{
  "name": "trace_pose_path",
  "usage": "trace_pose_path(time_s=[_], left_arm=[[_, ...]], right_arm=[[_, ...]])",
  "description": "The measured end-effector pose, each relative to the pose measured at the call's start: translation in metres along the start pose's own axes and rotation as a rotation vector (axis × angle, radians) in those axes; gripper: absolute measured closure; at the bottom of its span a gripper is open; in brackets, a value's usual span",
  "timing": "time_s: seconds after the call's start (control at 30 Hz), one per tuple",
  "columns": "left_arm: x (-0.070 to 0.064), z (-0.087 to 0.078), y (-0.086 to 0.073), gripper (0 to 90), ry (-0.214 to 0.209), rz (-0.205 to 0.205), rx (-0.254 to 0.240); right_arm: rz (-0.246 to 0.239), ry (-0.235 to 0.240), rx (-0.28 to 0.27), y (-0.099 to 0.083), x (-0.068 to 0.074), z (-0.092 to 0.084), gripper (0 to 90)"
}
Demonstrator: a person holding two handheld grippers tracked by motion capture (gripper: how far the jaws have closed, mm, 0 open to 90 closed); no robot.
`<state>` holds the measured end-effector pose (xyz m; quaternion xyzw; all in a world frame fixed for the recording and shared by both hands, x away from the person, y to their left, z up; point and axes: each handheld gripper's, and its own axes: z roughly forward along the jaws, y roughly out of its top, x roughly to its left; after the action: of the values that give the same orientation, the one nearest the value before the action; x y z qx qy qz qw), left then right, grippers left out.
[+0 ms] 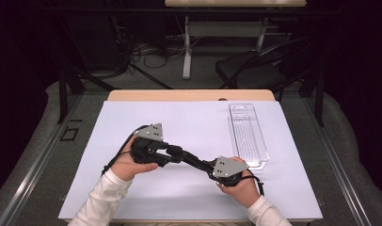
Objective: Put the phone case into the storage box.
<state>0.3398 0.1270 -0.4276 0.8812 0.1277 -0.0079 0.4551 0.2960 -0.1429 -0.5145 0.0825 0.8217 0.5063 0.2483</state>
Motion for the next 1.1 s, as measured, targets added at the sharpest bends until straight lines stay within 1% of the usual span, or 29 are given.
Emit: trace_pose_path(time_s=[0.13,0.33,0.7,0.87,1.1], left_arm=[[-0.0001,0.0,0.0,68.2,-0.011,0.001,0.001],[-0.0004,0.0006,-0.0001,72.5,-0.012,0.007,0.005],[-0.001,0.0021,-0.0007,76.0,0.006,0.009,0.008],[-0.0014,0.0024,-0.0008,77.8,0.012,0.017,0.011],[-0.001,0.0025,-0.0008,80.7,0.017,0.042,0.019]], right_arm=[[0.002,0.0,0.002,-0.0004,-0.0003,0.0001,87.4],[0.01,0.003,0.003,-0.0011,-0.0006,0.0006,87.4],[0.029,0.009,0.008,-0.0025,-0.0016,0.0012,87.3],[0.038,0.012,0.009,-0.0028,-0.002,0.0014,87.0],[0.047,0.015,0.01,-0.0032,-0.0024,0.0015,86.3]])
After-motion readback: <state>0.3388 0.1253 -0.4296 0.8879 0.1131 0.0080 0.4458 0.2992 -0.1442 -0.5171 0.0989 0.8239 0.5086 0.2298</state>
